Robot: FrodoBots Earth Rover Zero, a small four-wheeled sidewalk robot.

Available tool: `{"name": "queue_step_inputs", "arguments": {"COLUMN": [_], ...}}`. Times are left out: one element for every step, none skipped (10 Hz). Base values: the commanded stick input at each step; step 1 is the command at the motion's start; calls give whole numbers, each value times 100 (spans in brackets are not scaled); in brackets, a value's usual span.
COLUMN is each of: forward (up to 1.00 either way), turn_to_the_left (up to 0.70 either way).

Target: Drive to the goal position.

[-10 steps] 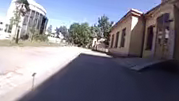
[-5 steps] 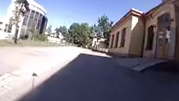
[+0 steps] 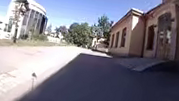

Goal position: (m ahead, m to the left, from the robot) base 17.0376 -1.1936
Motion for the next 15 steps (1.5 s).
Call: {"name": "queue_step_inputs", "arguments": {"forward": [20, 21, 21, 21, 21, 20, 20, 21, 21, 21, 21, 21, 21, 21, 21], "turn_to_the_left": [0, 0, 0, 0, 0, 0, 0, 0, 0, 0, 0, 0, 0, 0, 0]}}
